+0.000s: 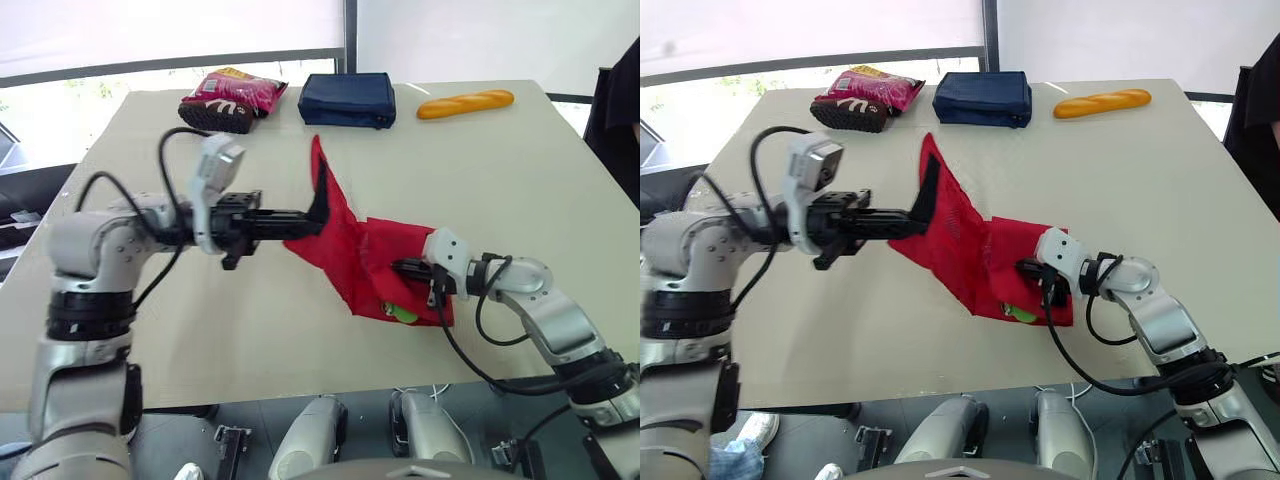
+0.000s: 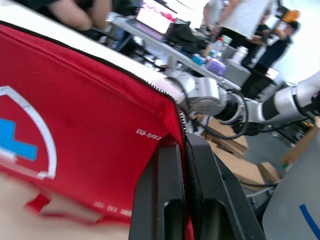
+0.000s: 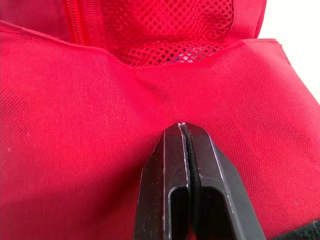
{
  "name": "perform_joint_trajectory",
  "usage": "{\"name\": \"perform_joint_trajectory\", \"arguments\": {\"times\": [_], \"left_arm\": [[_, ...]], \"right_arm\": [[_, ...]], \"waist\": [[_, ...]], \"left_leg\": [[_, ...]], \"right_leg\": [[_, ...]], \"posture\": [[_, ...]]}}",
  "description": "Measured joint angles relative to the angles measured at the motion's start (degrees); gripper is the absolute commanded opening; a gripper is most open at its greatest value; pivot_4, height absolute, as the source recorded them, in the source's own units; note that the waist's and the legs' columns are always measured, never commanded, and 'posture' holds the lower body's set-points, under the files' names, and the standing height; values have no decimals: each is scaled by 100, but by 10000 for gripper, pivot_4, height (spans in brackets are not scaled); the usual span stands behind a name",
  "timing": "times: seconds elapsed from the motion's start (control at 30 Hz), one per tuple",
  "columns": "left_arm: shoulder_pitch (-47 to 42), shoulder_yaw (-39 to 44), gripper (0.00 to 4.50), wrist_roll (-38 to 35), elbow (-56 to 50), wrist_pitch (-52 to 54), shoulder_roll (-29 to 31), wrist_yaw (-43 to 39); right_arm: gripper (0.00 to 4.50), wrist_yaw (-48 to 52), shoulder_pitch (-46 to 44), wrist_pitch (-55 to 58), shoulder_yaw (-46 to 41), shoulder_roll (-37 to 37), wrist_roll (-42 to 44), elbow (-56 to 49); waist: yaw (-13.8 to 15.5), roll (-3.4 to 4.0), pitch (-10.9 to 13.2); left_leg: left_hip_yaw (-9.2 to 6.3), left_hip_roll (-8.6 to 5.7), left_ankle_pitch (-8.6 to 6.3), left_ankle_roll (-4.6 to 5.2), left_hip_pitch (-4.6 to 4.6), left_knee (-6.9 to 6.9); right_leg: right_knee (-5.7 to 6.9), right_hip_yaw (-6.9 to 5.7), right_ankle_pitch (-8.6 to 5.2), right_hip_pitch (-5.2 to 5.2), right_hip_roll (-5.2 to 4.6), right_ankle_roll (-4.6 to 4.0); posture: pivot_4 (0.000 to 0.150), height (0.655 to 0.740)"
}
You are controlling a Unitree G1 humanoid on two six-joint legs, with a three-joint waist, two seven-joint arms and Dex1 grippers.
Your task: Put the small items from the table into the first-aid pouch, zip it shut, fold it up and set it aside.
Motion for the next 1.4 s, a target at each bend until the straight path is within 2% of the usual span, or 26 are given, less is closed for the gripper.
{"name": "perform_joint_trajectory", "arguments": {"times": [0.23,0.27,0.57,0.7,0.8,0.97,1.1,1.4], "left_arm": [[-176,-733,0,339,159,-346,-689,10],[-261,-921,0,503,397,-450,-980,117],[-365,-1462,0,1039,1064,-866,-1544,110],[-366,-1602,0,1223,1277,-1007,-1658,33],[-372,-1617,0,1329,1458,-1087,-1760,-11],[-404,-1628,0,1445,1639,-1202,-1955,-43],[-394,-1667,0,1558,1702,-1225,-2142,-1],[-357,-1947,0,1836,1926,-1136,-2509,158]], "right_arm": [[538,-95,-49,135,91,169,-135,-26],[538,-131,-49,143,103,194,-178,-28],[538,-423,83,264,71,378,-274,-210],[538,-600,286,478,-74,415,-221,-556],[538,-672,567,965,-412,389,121,-1294],[538,-647,1313,1478,-1199,-47,709,-2475],[538,-538,2260,1803,-2509,-324,1568,-3393],[538,-505,3328,1908,-5096,-520,3255,-4021]], "waist": [[-61,-1,-6],[-62,-2,-7],[-67,-4,-16],[-56,-2,-15],[-35,0,-14],[35,1,-13],[91,1,-12],[100,2,-13]], "left_leg": [[0,2,-1,-3,25,-6],[0,2,-1,-3,25,-6],[-1,2,-1,-4,30,-6],[-1,1,-1,-3,22,-5],[-2,-2,-2,-3,6,-3],[-4,-4,-2,-2,-1,-2],[-4,-3,-2,-1,-4,0],[-3,-1,-3,1,-2,0]], "right_leg": [[0,5,-1,19,5,-1],[0,6,0,19,5,0],[0,7,-1,23,6,0],[0,7,-1,17,5,0],[0,7,0,4,2,1],[-3,1,0,1,-1,2],[-4,1,-1,3,-2,4],[-5,-2,-2,6,-2,5]], "posture": [[1500,7293],[1500,7293],[1500,7293],[1500,7293],[1500,7293],[1500,7293],[1500,7293],[1500,7293]]}}
